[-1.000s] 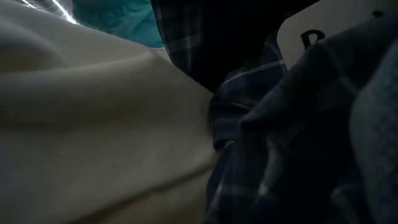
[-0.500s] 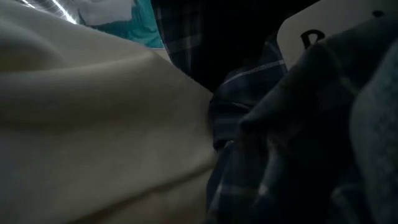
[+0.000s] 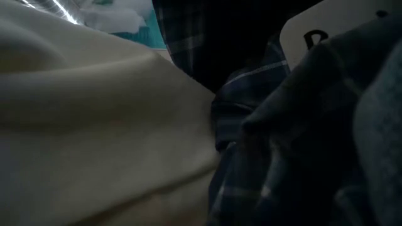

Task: Sort clothes
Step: Put the light blue shorts into the left white bin

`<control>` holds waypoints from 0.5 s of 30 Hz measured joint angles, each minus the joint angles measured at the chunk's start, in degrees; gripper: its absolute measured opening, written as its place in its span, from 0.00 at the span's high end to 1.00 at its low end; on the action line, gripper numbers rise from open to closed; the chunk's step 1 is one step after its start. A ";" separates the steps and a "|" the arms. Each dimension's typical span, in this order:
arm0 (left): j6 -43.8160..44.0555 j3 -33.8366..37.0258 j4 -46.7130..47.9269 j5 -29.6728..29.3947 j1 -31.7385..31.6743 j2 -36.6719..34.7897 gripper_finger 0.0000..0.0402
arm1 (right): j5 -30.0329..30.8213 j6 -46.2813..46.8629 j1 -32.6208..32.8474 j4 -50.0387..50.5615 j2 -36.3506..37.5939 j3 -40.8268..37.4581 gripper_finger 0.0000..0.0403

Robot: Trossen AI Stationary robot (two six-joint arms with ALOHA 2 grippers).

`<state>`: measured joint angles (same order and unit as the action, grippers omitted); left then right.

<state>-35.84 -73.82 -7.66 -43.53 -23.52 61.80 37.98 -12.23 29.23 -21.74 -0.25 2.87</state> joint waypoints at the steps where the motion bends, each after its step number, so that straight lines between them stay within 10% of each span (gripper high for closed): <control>1: 1.86 0.00 2.65 0.08 -0.23 0.03 0.97 | -0.02 -0.02 0.00 0.17 0.00 0.00 0.55; 15: 33.35 7.13 39.23 16.68 -1.36 0.42 0.97 | 0.00 -0.24 0.00 1.41 0.01 0.09 0.55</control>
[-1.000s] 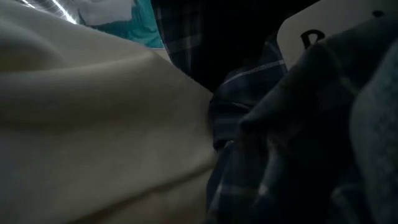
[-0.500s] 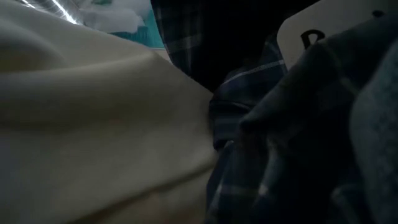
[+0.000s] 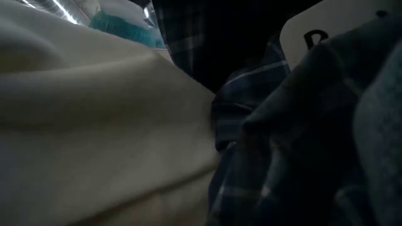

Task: Sort clothes
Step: Put the light blue shorts into the left white bin

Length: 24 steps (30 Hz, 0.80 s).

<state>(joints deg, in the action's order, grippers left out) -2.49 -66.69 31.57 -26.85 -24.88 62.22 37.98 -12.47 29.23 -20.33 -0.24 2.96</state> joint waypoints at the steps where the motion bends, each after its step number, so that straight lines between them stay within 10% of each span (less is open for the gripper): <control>1: 1.41 1.66 0.66 0.77 0.02 0.03 0.97 | 0.00 0.01 0.00 -0.04 0.01 0.00 0.55; 10: 13.27 17.71 -7.61 11.64 0.20 4.01 0.97 | 0.01 0.26 0.00 -0.55 0.00 0.00 0.55; 24: 18.60 26.38 -16.52 9.38 -0.40 12.17 0.97 | 0.02 0.22 0.00 -0.55 0.00 0.00 0.55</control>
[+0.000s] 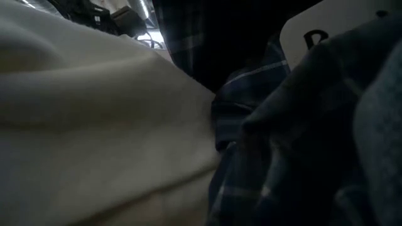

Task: Sort clothes
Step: Put the light blue shorts into the left white bin, then put the brown shorts into the left white bin

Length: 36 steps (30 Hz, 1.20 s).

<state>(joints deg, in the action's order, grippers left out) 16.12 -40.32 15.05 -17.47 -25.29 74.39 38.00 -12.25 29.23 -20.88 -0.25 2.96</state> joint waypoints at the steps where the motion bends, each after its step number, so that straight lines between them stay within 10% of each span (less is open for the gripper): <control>1: -0.08 0.00 0.00 0.09 -0.20 0.02 0.97 | -0.02 0.02 0.00 0.01 0.01 0.00 0.55; 14: 0.09 -1.19 2.36 1.67 -0.96 -1.11 0.77 | -0.02 0.65 0.00 0.02 0.01 0.00 0.55; 30: 0.62 -23.44 19.17 4.26 -0.88 -11.58 0.64 | -0.11 1.82 0.00 0.35 0.02 0.02 0.55; 36: 3.26 -24.43 20.46 27.24 0.62 -11.66 0.64 | -0.09 1.85 0.00 0.63 0.02 0.02 0.55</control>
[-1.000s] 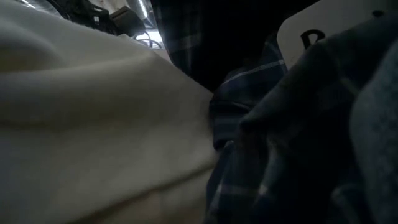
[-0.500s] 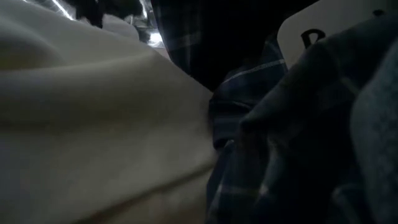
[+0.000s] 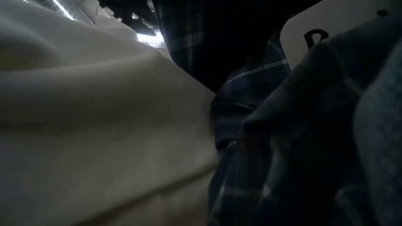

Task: Sort clothes
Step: Put the brown shorts into the left white bin

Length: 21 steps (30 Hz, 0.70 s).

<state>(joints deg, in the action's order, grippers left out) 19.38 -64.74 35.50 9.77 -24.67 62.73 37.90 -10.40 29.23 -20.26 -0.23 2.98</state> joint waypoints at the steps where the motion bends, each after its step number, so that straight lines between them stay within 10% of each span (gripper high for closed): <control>1: 0.21 -0.03 1.24 3.09 0.64 0.11 0.64 | -0.01 -0.02 0.00 0.05 0.00 0.02 0.55; 5: 0.55 -0.08 10.00 0.68 3.19 0.27 0.64 | -0.01 -0.08 0.00 0.20 0.00 0.00 0.55; 13: 7.04 1.11 20.14 -30.13 2.85 0.86 0.64 | -0.01 0.14 0.00 0.18 0.00 0.02 0.55; 21: 6.95 13.82 10.85 -31.03 -0.08 0.91 0.64 | -0.01 0.25 0.00 0.09 0.00 0.00 0.55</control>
<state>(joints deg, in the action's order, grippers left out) 26.33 -50.92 46.36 -21.26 -24.75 63.64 37.89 -10.15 29.23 -20.17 -0.23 2.98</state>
